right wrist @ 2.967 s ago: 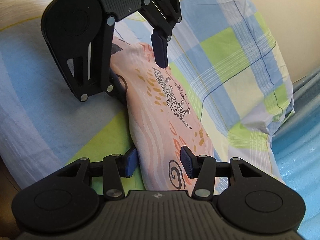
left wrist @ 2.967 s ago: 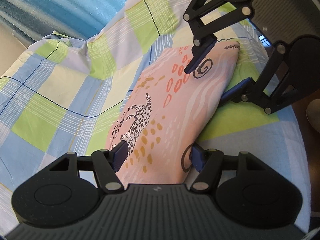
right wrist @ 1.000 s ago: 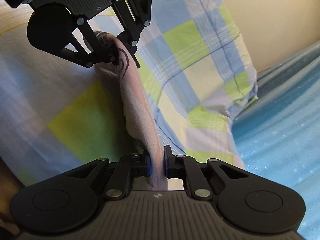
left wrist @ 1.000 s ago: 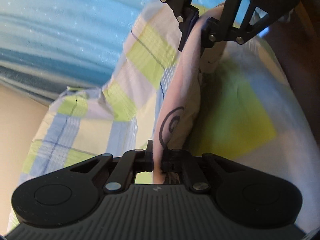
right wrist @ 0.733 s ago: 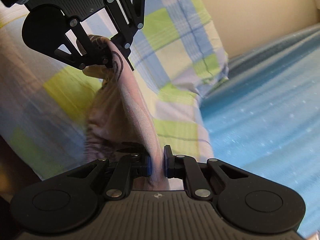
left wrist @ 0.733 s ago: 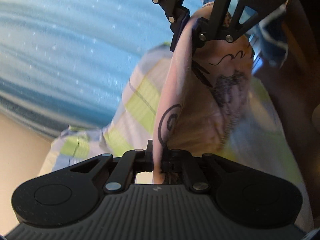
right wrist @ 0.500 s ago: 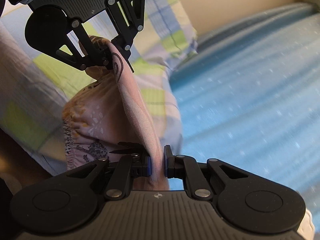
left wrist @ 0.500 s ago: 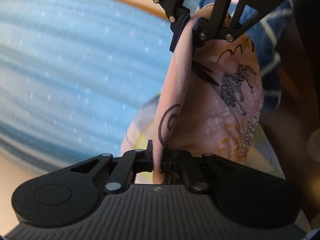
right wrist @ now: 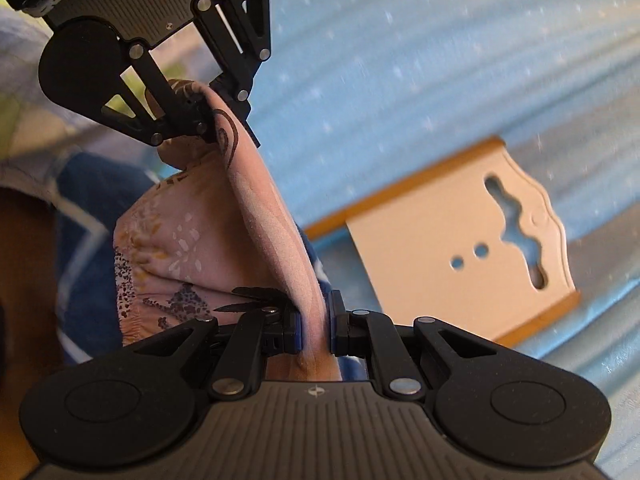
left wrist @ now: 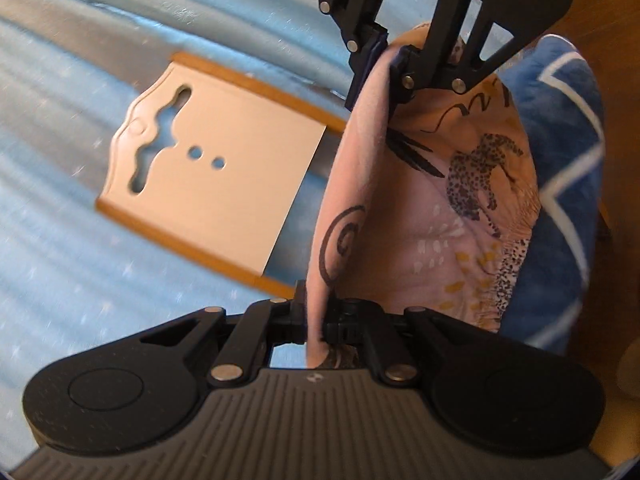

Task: Fold clothes
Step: 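Lift the folded shorts with both grippers and carry them to the dark blue blanket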

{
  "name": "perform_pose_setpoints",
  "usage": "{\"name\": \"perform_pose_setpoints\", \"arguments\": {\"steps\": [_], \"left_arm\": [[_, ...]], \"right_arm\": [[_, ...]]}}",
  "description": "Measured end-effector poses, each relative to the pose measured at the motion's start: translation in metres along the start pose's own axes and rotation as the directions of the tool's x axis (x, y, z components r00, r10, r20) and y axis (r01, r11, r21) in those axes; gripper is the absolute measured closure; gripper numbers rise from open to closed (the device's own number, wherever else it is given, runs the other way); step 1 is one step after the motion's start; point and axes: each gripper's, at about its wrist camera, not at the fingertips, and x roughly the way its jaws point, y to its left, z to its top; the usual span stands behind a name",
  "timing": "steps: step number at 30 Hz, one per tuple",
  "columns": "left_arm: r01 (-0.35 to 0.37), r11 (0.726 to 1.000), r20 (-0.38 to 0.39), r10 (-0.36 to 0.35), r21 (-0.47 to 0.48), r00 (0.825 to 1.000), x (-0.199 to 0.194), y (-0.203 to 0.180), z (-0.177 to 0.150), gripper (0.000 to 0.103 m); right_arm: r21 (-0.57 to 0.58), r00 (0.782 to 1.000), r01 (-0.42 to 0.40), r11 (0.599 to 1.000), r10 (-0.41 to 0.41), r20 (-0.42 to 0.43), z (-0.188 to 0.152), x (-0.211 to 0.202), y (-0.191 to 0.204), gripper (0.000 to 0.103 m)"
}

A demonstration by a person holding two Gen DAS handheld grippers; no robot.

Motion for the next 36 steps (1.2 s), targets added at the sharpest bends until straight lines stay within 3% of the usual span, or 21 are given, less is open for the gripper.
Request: {"name": "perform_pose_setpoints", "arguments": {"steps": [6, 9, 14, 18, 26, 29, 31, 32, 36], "left_arm": [[-0.079, 0.997, 0.056, 0.081, -0.023, 0.995, 0.062, 0.028, 0.03, 0.099], [-0.013, 1.0, 0.037, 0.014, -0.013, 0.999, 0.077, 0.0, 0.018, 0.099], [0.163, 0.98, -0.062, -0.157, 0.117, 0.986, 0.101, -0.09, -0.013, 0.098], [0.141, 0.983, -0.083, -0.132, 0.12, 0.988, 0.097, -0.104, -0.022, 0.094], [0.115, 0.983, -0.097, -0.102, 0.143, 0.99, 0.078, -0.112, -0.037, 0.09], [0.137, 0.976, -0.103, -0.12, 0.168, 0.987, 0.074, -0.118, -0.04, 0.095], [0.15, 0.971, -0.107, -0.131, 0.189, 0.986, 0.073, -0.119, -0.044, 0.097], [0.153, 0.97, -0.108, -0.135, 0.189, 0.985, 0.072, -0.118, -0.045, 0.097], [0.151, 0.97, -0.114, -0.131, 0.191, 0.985, 0.07, -0.12, -0.048, 0.097]], "right_arm": [[-0.039, 0.982, 0.187, 0.982, -0.186, 0.025, -0.015, 0.04, -0.036, 0.092], [-0.019, 0.994, 0.114, 0.993, -0.114, -0.001, -0.046, 0.047, -0.018, 0.092], [-0.092, 0.992, -0.083, 0.992, 0.073, -0.103, -0.095, 0.062, 0.07, 0.09], [-0.104, 0.989, -0.096, 0.99, 0.083, -0.123, -0.115, 0.049, 0.089, 0.07], [-0.079, 0.981, -0.063, 0.995, 0.047, -0.19, -0.145, 0.022, 0.086, 0.066], [-0.095, 0.98, -0.066, 0.993, 0.046, -0.193, -0.143, 0.02, 0.092, 0.071], [-0.085, 0.974, -0.095, 0.992, 0.075, -0.213, -0.141, 0.03, 0.09, 0.088], [-0.064, 0.968, -0.112, 0.992, 0.095, -0.231, -0.14, 0.034, 0.086, 0.103], [-0.024, 0.966, -0.107, 0.994, 0.099, -0.238, -0.135, 0.027, 0.082, 0.103]]}}
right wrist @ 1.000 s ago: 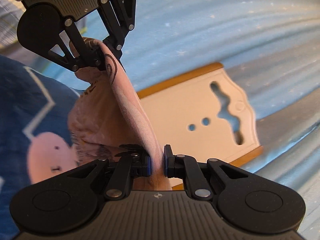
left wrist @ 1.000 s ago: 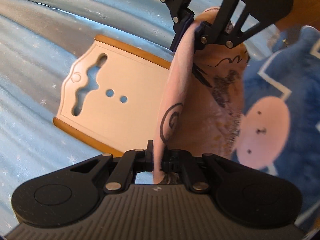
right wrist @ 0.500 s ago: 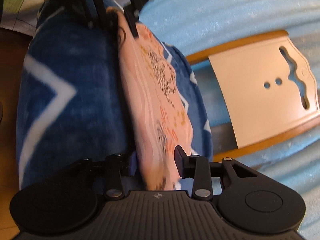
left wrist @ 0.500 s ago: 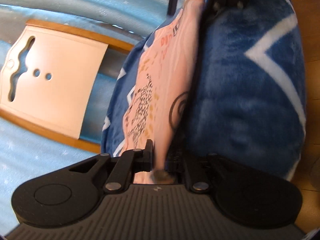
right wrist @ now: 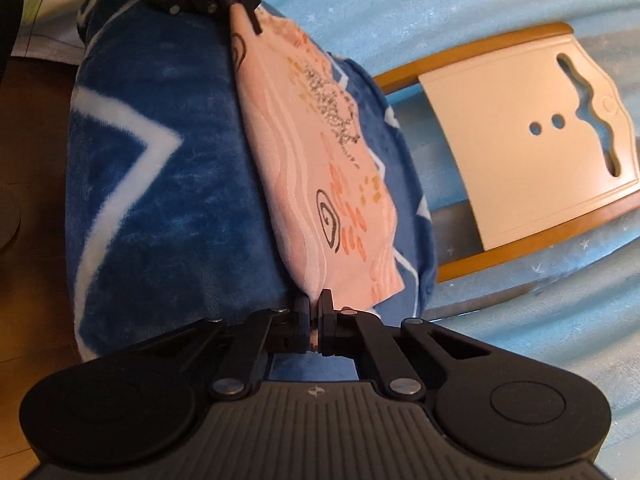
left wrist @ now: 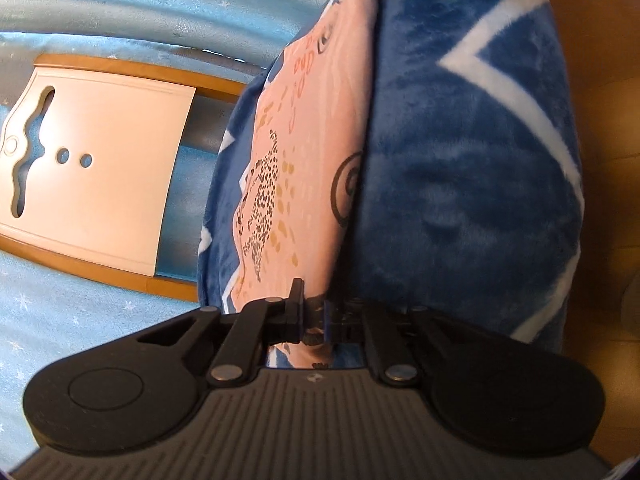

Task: Fold clothes
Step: 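Lift the folded shorts with both grippers and carry them to the dark blue blanket, then lower the shorts onto the dark blue blanket with both grippers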

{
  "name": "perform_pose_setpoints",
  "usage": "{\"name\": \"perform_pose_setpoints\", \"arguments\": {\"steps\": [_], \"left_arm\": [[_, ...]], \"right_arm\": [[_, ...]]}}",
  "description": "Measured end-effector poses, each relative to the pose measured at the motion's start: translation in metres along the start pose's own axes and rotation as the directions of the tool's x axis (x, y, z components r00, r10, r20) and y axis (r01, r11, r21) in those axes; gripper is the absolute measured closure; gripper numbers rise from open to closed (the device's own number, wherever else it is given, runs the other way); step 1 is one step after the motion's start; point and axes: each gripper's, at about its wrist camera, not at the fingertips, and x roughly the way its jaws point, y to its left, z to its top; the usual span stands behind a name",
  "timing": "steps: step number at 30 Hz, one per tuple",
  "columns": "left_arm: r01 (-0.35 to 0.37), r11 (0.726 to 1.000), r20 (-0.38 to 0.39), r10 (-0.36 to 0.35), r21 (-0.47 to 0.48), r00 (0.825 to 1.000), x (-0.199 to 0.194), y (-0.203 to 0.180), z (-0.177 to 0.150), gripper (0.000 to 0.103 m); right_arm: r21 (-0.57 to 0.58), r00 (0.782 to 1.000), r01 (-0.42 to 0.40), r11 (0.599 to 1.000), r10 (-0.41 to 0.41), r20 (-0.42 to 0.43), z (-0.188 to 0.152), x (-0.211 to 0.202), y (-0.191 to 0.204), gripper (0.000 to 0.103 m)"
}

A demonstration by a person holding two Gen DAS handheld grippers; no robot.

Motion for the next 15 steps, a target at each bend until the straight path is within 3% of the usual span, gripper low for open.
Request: {"name": "perform_pose_setpoints", "arguments": {"steps": [4, 9, 12, 15], "left_arm": [[-0.006, 1.0, -0.008, 0.006, -0.017, 1.0, 0.0, -0.004, 0.0, 0.1], [0.024, 0.991, -0.021, -0.027, -0.135, 0.999, -0.013, 0.009, -0.01, 0.093], [0.06, 0.966, -0.015, -0.066, -0.252, 0.998, -0.026, 0.02, -0.023, 0.092], [0.083, 0.921, -0.001, -0.09, -0.381, 0.996, -0.038, 0.035, -0.036, 0.092]], "right_arm": [[-0.02, 1.0, -0.021, 1.0, 0.02, -0.017, -0.004, 0.001, 0.008, 0.103], [0.022, 0.999, -0.023, 0.999, 0.024, -0.03, -0.011, -0.007, 0.003, 0.093], [0.129, 0.998, -0.025, 0.991, 0.031, -0.049, -0.022, -0.016, -0.008, 0.086], [0.27, 0.997, -0.022, 0.963, 0.041, -0.063, -0.031, -0.023, -0.023, 0.085]]}}
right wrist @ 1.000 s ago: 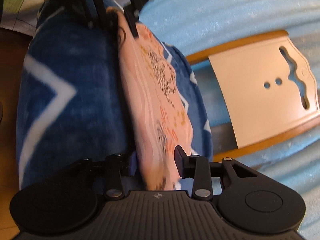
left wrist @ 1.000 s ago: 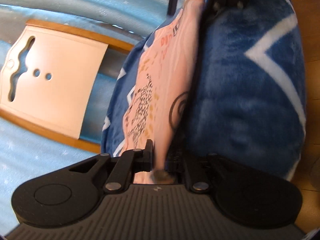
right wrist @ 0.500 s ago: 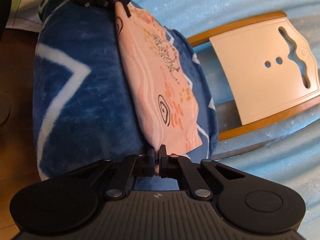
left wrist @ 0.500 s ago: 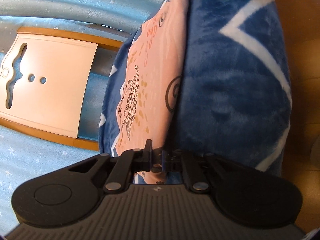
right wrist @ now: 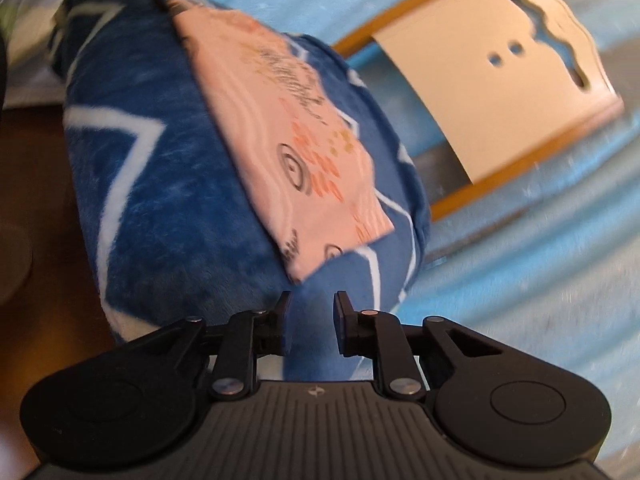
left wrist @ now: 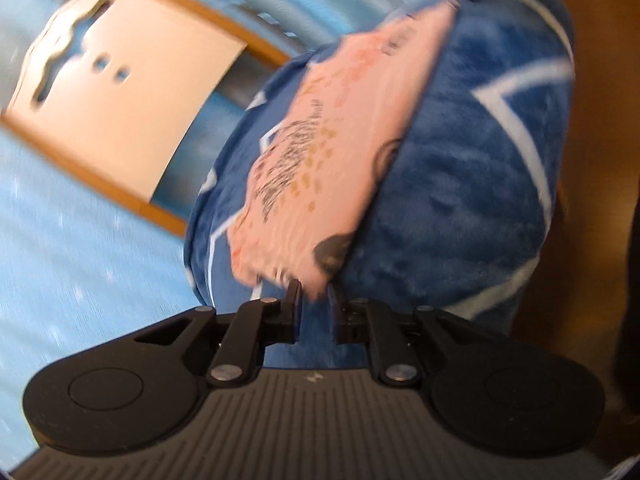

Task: Fold clothes
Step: 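Lower the shorts onto the dark blue blanket with both grippers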

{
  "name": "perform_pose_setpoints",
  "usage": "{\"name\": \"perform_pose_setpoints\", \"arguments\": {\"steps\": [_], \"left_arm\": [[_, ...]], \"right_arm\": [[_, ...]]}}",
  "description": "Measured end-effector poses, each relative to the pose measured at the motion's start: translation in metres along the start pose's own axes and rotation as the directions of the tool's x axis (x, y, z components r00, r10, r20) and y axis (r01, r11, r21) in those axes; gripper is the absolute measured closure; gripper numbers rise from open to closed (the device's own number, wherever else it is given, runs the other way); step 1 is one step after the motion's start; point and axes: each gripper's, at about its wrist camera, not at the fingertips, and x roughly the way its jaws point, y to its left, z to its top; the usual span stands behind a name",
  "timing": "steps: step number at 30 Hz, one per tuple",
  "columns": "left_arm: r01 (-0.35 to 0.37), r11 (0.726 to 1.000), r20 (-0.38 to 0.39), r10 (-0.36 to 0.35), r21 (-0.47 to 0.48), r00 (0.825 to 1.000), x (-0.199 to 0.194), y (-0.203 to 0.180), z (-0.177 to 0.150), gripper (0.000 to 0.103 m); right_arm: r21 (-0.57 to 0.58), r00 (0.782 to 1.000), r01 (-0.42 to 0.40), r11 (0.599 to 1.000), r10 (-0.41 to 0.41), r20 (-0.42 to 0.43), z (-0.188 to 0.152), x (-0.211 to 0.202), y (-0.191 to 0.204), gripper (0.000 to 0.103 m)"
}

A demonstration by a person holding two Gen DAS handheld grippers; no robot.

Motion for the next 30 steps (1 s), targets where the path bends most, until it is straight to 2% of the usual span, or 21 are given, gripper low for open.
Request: {"name": "perform_pose_setpoints", "arguments": {"steps": [4, 7, 9, 12, 14, 16, 19, 21, 23, 26, 28, 30], "left_arm": [[0.007, 0.986, 0.032, -0.001, -0.168, 0.999, -0.014, 0.024, -0.001, 0.092], [0.043, 0.954, 0.071, -0.023, -0.297, 0.997, -0.009, 0.036, 0.011, 0.092], [0.061, 0.941, 0.089, -0.033, -0.334, 0.995, -0.001, 0.036, 0.023, 0.092], [0.097, 0.937, 0.079, -0.074, -0.335, 0.994, 0.018, 0.026, 0.033, 0.092], [0.099, 0.951, 0.05, -0.088, -0.293, 0.995, 0.029, 0.013, 0.03, 0.092], [0.077, 0.972, 0.048, -0.068, -0.223, 0.997, 0.031, 0.0, 0.026, 0.096], [0.075, 0.971, 0.043, -0.066, -0.228, 0.997, 0.025, 0.004, 0.025, 0.095], [0.08, 0.953, 0.047, -0.069, -0.293, 0.997, 0.024, 0.016, 0.023, 0.093], [0.1, 0.921, 0.066, -0.081, -0.377, 0.995, 0.024, 0.032, 0.024, 0.093], [0.135, 0.868, 0.101, -0.099, -0.477, 0.99, 0.033, 0.052, 0.033, 0.092], [0.149, 0.857, 0.117, -0.104, -0.494, 0.988, 0.045, 0.06, 0.043, 0.092], [0.156, 0.857, 0.117, -0.113, -0.491, 0.987, 0.06, 0.064, 0.052, 0.092]], "right_arm": [[0.235, 1.0, -0.029, 0.972, 0.027, 0.011, 0.005, -0.005, -0.023, 0.085], [0.429, 0.992, -0.104, 0.897, 0.061, 0.113, 0.017, -0.012, -0.037, 0.085], [0.525, 0.978, -0.182, 0.831, 0.096, 0.187, 0.028, -0.011, -0.041, 0.085], [0.563, 0.962, -0.244, 0.789, 0.126, 0.241, 0.045, 0.003, -0.035, 0.085], [0.559, 0.96, -0.267, 0.785, 0.169, 0.223, 0.05, 0.018, -0.025, 0.086], [0.555, 0.957, -0.285, 0.781, 0.203, 0.206, 0.045, 0.029, -0.018, 0.086], [0.562, 0.954, -0.296, 0.772, 0.206, 0.219, 0.037, 0.025, -0.021, 0.086], [0.575, 0.957, -0.284, 0.767, 0.192, 0.217, 0.031, 0.022, -0.026, 0.086], [0.628, 0.964, -0.261, 0.733, 0.162, 0.211, 0.025, 0.022, -0.034, 0.085], [0.667, 0.959, -0.274, 0.693, 0.143, 0.245, 0.031, 0.03, -0.051, 0.085], [0.655, 0.953, -0.289, 0.698, 0.148, 0.263, 0.044, 0.041, -0.058, 0.085], [0.636, 0.949, -0.302, 0.71, 0.165, 0.267, 0.06, 0.059, -0.062, 0.086]]}}
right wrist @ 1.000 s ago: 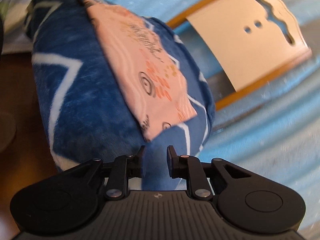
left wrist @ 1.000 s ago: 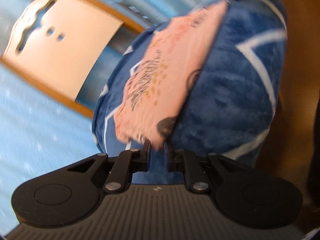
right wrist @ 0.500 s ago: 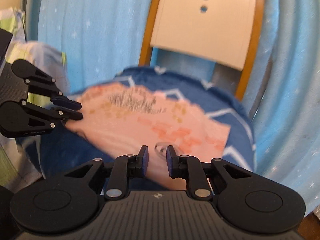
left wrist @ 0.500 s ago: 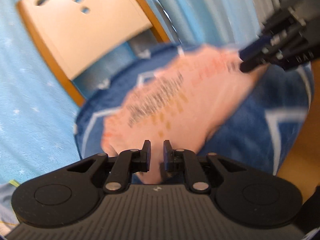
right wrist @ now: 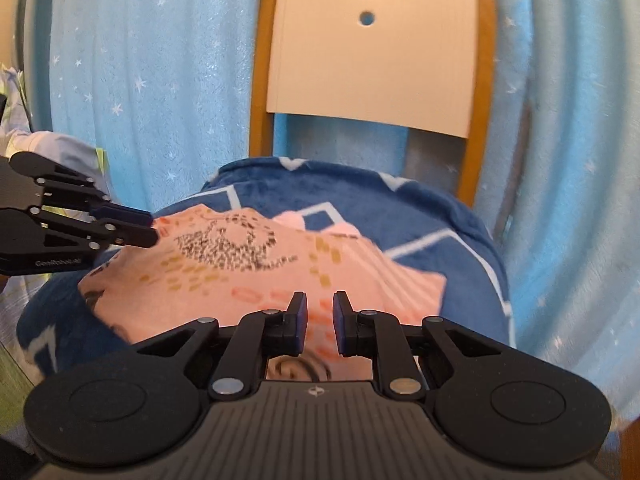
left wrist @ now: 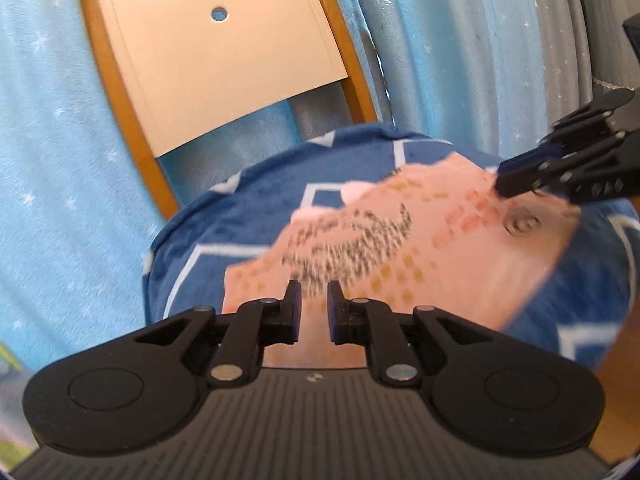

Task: Fold clothes
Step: 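Lower the shorts onto the dark blue blanket with both grippers, then open both grippers and release the shorts on the blanket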

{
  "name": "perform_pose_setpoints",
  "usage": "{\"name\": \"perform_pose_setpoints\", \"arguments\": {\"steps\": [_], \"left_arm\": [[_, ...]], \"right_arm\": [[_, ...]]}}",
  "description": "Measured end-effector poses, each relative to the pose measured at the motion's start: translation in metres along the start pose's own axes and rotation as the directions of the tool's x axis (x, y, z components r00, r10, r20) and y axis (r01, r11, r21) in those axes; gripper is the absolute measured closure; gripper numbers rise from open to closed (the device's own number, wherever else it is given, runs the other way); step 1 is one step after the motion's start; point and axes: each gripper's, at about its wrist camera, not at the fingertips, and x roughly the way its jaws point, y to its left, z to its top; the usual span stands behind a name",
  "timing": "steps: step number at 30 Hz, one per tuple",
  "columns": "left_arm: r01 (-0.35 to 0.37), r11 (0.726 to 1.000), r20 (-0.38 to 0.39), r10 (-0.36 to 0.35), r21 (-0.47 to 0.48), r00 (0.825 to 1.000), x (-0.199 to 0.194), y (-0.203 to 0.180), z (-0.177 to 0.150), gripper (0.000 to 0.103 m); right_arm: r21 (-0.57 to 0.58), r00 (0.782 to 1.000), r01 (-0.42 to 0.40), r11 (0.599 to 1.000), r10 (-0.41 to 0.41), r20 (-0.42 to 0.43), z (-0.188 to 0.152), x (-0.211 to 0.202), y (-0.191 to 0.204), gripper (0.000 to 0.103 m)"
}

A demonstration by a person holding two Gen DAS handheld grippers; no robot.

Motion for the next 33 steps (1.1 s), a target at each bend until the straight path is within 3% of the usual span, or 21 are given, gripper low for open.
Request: {"name": "perform_pose_setpoints", "arguments": {"steps": [3, 7, 10, 12, 16, 22, 23, 24, 25, 27, 30, 33], "left_arm": [[0.017, 1.0, -0.031, -0.017, -0.003, 0.999, 0.024, 0.004, 0.002, 0.092], [-0.023, 0.999, -0.079, 0.026, 0.033, 0.997, 0.045, 0.014, -0.012, 0.092], [0.001, 0.995, -0.068, -0.007, -0.097, 0.998, 0.044, 0.043, -0.018, 0.087], [0.011, 0.979, -0.059, -0.024, -0.203, 0.998, 0.045, 0.065, -0.019, 0.079], [0.054, 0.922, -0.061, -0.084, -0.384, 0.995, 0.056, 0.096, -0.018, 0.078], [0.128, 0.863, -0.061, -0.18, -0.49, 0.982, 0.073, 0.102, -0.018, 0.075], [0.132, 0.861, -0.052, -0.18, -0.492, 0.982, 0.073, 0.101, -0.019, 0.08], [0.133, 0.864, -0.04, -0.173, -0.485, 0.984, 0.071, 0.099, -0.02, 0.095], [0.134, 0.868, -0.028, -0.167, -0.479, 0.986, 0.069, 0.097, -0.021, 0.101], [0.117, 0.884, 0.02, -0.121, -0.453, 0.992, 0.059, 0.097, -0.02, 0.101], [0.117, 0.873, 0.08, -0.089, -0.473, 0.993, 0.051, 0.105, -0.018, 0.101], [0.094, 0.866, 0.043, -0.084, -0.49, 0.996, 0.066, 0.106, -0.023, 0.102]], "right_arm": [[-0.021, 0.999, -0.01, 1.0, 0.009, -0.046, 0.011, 0.036, -0.004, 0.086], [-0.035, 0.994, 0.031, 0.999, -0.034, -0.101, 0.011, 0.067, -0.019, 0.087], [0.087, 0.998, 0.019, 0.996, -0.014, -0.056, 0.012, 0.059, -0.045, 0.075], [0.149, 0.999, 0.025, 0.989, -0.022, -0.025, 0.01, 0.051, -0.062, 0.069], [0.282, 0.999, 0.04, 0.959, -0.033, -0.028, 0.0, 0.047, -0.097, 0.065], [0.369, 0.999, -0.019, 0.929, 0.031, -0.026, -0.012, 0.057, -0.116, 0.062], [0.364, 0.999, -0.023, 0.931, 0.036, -0.029, -0.012, 0.06, -0.115, 0.07], [0.359, 0.999, -0.019, 0.933, 0.034, -0.037, -0.011, 0.062, -0.114, 0.096], [0.357, 0.999, -0.021, 0.934, 0.032, -0.027, -0.009, 0.06, -0.113, 0.099], [0.339, 1.0, -0.013, 0.941, 0.012, 0.006, -0.004, 0.052, -0.11, 0.1], [0.299, 0.997, 0.014, 0.954, -0.035, 0.064, 0.005, 0.04, -0.106, 0.1], [0.298, 0.999, 0.039, 0.954, -0.04, -0.003, 0.004, 0.058, -0.109, 0.101]]}}
